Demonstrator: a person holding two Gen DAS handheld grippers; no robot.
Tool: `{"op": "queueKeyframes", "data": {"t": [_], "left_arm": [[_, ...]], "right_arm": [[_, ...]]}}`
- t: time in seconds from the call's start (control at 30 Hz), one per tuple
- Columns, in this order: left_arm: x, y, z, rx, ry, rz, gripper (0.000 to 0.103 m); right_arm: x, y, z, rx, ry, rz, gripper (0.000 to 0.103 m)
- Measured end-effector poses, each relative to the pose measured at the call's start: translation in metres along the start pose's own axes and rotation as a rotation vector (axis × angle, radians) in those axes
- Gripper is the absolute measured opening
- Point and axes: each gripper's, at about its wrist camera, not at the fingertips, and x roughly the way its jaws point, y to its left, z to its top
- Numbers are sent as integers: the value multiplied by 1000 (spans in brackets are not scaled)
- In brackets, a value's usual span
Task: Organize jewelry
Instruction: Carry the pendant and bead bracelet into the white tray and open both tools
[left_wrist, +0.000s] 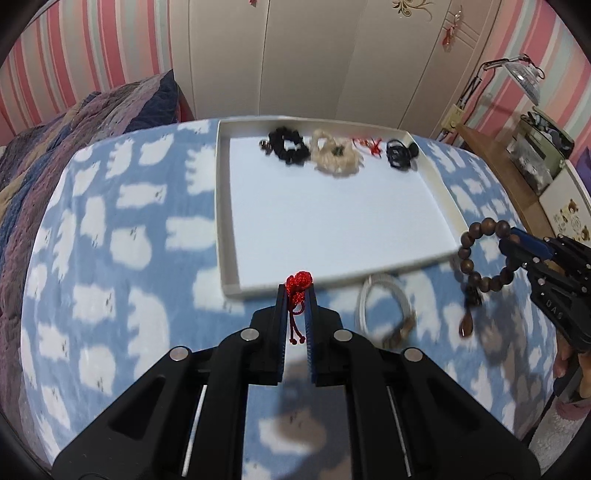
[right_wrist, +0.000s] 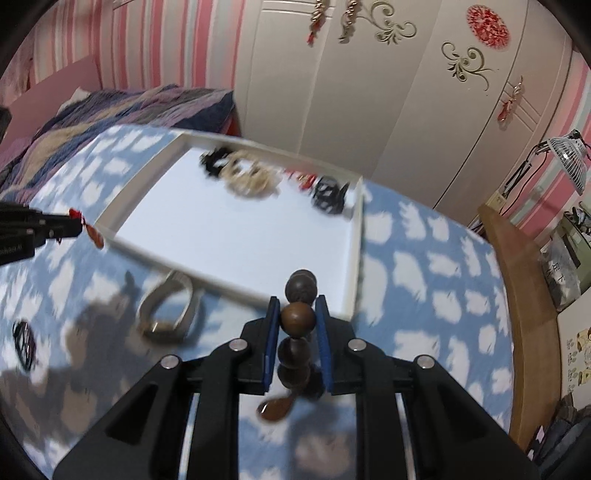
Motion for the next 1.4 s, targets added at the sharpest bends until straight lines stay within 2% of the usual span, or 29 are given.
{"op": "queueKeyframes", "data": {"t": [0.3,0.4,0.6,0.8,1.07,1.23,1.33,1.4], "left_arm": [[74,10,70,-63,64,34,7],[99,13,86,-73,93,33,7],[125,13,105,-69,91,53,7],[145,21,113,-79,102,96,7],[147,22,115,-75,80,104,8],[145,23,111,-80,90,104,11],[144,21,109,-81,95,106,17],[143,20,107,-81,98,109,30]], "right_arm": [[57,2,63,4,16,10,20],[72,7,79,1,19,23,20],[103,12,99,23,25,65,20],[127,2,94,44,53,31,20],[163,-26,74,133,124,-7,20],[181,-30,65,158,152,-4,20],[182,-28,65,161,153,-5,20],[182,-28,65,162,163,8,21]]}}
